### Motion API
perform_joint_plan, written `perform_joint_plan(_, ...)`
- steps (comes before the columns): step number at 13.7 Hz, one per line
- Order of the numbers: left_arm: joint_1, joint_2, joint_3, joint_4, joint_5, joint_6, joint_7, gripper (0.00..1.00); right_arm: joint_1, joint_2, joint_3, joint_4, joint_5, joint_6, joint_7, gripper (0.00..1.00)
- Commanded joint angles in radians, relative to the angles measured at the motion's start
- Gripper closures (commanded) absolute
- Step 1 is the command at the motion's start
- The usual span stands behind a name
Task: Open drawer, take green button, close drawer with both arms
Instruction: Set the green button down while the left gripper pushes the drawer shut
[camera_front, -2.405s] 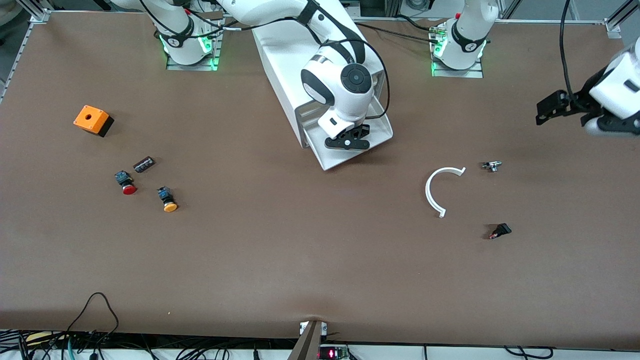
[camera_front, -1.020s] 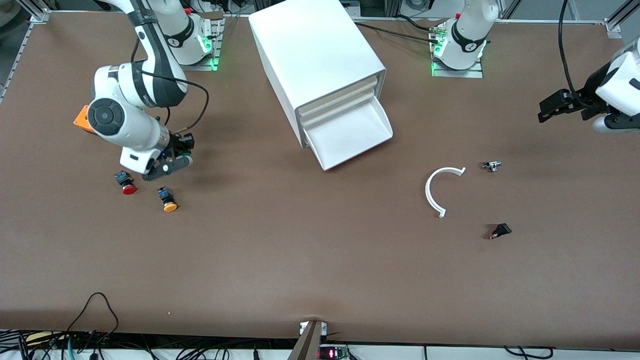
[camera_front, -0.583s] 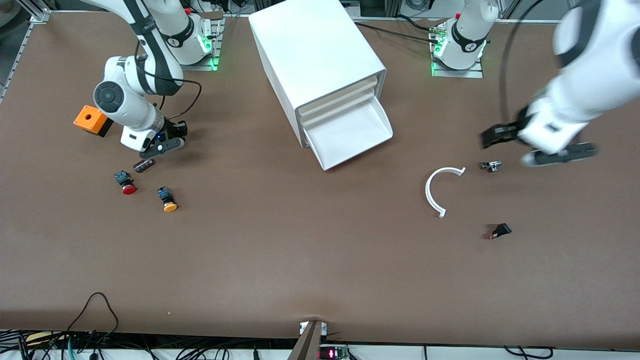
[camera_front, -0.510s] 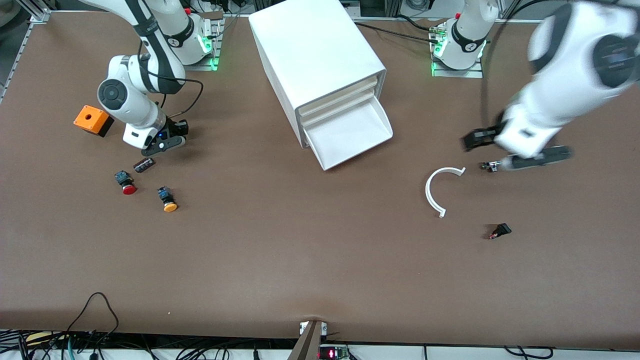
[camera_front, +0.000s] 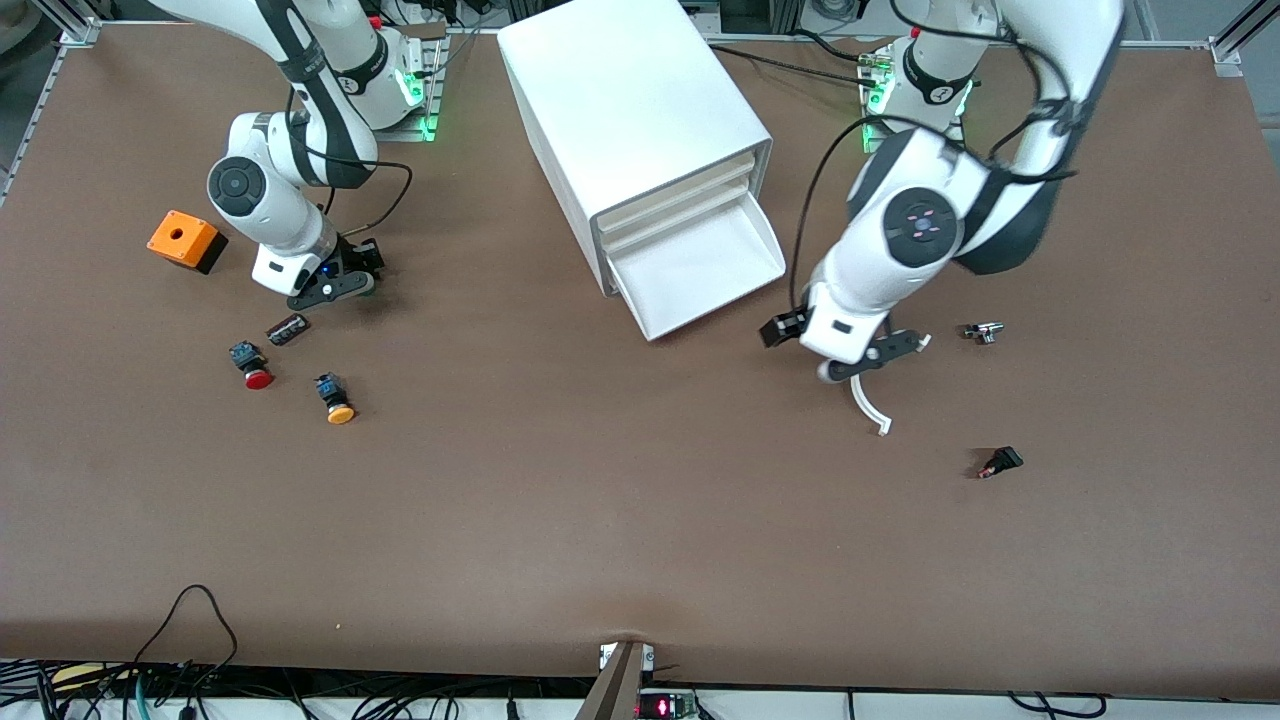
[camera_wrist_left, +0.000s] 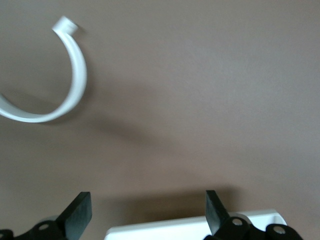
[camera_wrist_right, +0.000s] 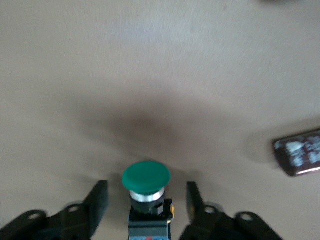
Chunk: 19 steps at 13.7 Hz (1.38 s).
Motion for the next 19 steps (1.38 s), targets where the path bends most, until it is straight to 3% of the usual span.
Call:
perform_joint_plan(1,-0.002,0.068,-0.032,-0.039,-0.018,0.075,-0.019,0.00,0.012,-0.062,0.002,0.038,0.016,-0.012,0.052,0.01)
perform_joint_plan(3,-0.008,0.103,-0.039,-0.037,-0.110,0.093,-0.024,0.00,0.016,-0.085,0.024,0.101,0.016,-0.085,0.089,0.01)
perform_joint_plan(5,-0.012,0.140,-0.041,-0.036,-0.201,0.109,-0.021,0.00,0.016,-0.088,0.028,0.222,0.016,-0.246,0.096,0.01)
perform_joint_plan(9,-0.028,0.163,-0.044,-0.037,-0.219,0.112,-0.012,0.00,0.018,-0.080,0.029,0.547,0.014,-0.602,0.103,0.00)
perform_joint_plan(13,-0.037,0.163,-0.082,-0.048,-0.238,0.106,-0.045,0.00,0.018,-0.090,0.014,0.814,0.014,-0.867,0.089,0.00)
perform_joint_plan(17,-0.052,0.168,-0.102,-0.056,-0.241,0.110,-0.069,0.00,0.015,-0.102,-0.003,0.978,0.002,-1.007,0.084,0.00)
perform_joint_plan(19,-0.060,0.167,-0.113,-0.065,-0.241,0.110,-0.069,0.00,-0.009,-0.103,0.006,0.993,0.000,-1.021,0.063,0.00)
